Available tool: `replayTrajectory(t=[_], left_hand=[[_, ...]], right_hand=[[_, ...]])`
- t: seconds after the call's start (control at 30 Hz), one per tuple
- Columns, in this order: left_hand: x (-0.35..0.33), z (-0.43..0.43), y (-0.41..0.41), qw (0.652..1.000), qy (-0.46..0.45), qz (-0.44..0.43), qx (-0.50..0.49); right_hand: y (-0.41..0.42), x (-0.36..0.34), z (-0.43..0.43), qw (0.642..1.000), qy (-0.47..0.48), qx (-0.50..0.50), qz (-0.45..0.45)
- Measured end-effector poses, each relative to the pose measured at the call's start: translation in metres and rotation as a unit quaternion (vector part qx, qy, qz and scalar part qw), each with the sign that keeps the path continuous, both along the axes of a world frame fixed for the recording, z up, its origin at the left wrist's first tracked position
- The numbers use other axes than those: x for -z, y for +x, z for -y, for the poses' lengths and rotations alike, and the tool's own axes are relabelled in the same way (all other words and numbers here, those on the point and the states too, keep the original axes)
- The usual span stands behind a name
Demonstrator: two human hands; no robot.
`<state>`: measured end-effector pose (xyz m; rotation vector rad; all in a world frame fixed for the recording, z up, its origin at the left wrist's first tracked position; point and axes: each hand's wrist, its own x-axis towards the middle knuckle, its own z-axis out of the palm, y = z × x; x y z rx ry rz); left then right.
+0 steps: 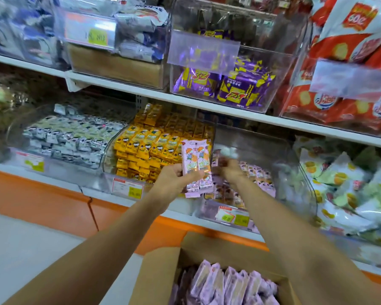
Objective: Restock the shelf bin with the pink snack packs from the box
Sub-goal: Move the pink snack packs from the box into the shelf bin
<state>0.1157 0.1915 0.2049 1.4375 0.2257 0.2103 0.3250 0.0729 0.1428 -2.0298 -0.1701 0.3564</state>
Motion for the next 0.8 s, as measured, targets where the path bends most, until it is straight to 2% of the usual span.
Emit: replayTrajectory(t=[0.07,0.17,0.27,0.37,0.5,0.57,0.7,0.8], left_hand=[[0.000,0.000,-0.001,1.000,0.003,0.000,-0.002],[0.001,0.001,-0.003,1.000,-0.001,-0.003,-0.002],[-0.001,0.005,-0.004,1.000,0.003,-0.008,-0.001],[-0.004,0.013,-0.003,1.000,0.002,-0.004,-0.019],[-0.007,0.029,-0.001,0.996,0.004,0.000,-0.089],[-0.008,0.036,0.000,0.992,-0.001,-0.002,-0.127],[-0.008,0.044,0.003,0.987,0.001,-0.001,-0.160],[-0.012,0.052,0.001,0.986,-0.014,0.006,-0.167]], right_hand=[[-0.004,-0.001,0.000,1.000,-0.019,-0.010,-0.002],[-0.016,-0.011,0.009,0.995,-0.022,-0.092,-0.010],[-0.027,-0.021,0.026,0.993,0.012,-0.120,-0.020],[-0.046,-0.040,0.038,0.991,0.018,-0.118,0.055],[-0.096,-0.070,0.057,0.973,0.109,-0.137,0.148],[-0.121,-0.076,0.065,0.963,0.141,-0.161,0.166],[-0.150,-0.073,0.066,0.947,0.056,-0.217,0.231],[-0.156,-0.074,0.061,0.935,0.054,-0.193,0.294]])
